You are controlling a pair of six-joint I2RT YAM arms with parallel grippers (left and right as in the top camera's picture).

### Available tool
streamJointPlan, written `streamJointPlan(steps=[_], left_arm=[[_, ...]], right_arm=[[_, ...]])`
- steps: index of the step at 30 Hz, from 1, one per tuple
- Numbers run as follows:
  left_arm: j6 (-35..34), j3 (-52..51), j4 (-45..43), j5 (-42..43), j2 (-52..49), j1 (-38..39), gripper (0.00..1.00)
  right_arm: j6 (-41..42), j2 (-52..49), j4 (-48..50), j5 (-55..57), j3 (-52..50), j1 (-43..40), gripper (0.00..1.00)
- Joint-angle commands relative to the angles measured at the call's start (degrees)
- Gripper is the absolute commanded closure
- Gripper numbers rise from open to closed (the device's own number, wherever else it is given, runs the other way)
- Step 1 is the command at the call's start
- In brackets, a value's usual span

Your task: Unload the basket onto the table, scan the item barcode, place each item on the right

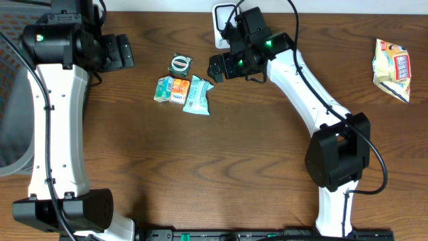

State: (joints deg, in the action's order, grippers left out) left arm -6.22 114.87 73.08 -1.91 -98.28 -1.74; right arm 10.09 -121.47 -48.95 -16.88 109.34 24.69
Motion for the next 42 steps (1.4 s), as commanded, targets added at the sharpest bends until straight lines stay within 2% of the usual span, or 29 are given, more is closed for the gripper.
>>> streamJointPlan(steps=[1, 35, 37, 40, 42], left_arm=[[-0.50, -0.28, 0.00, -0.92, -0.22, -0.24, 0.02], [-0.50, -0.28, 0.00, -0.92, -0.22, -0.24, 0.02], [-0.52, -0.28, 0.00, -0.92, -0.22, -0.22, 0.02], [-0.52, -0.28, 0.00, -0.92, -0.22, -0.24, 0.02], [-0.50, -0.28, 0.00, -0.92, -0.22, -0.24, 0.02]], right_arm=[[0.61, -0.48, -0.13, 0.28, -0.39, 0.59, 0.01], [0.68, -0.48, -0.17, 1.55, -0.39, 0.61, 0.01], [1.66, -0.48, -0.28, 1.57, -0.39, 0.61, 0.04], [3.23, -0.50, -0.57, 1.55, -0.42, 0.66, 0.18], [3.23, -0.50, -0.57, 1.55, -0.50, 0.90, 0.21]])
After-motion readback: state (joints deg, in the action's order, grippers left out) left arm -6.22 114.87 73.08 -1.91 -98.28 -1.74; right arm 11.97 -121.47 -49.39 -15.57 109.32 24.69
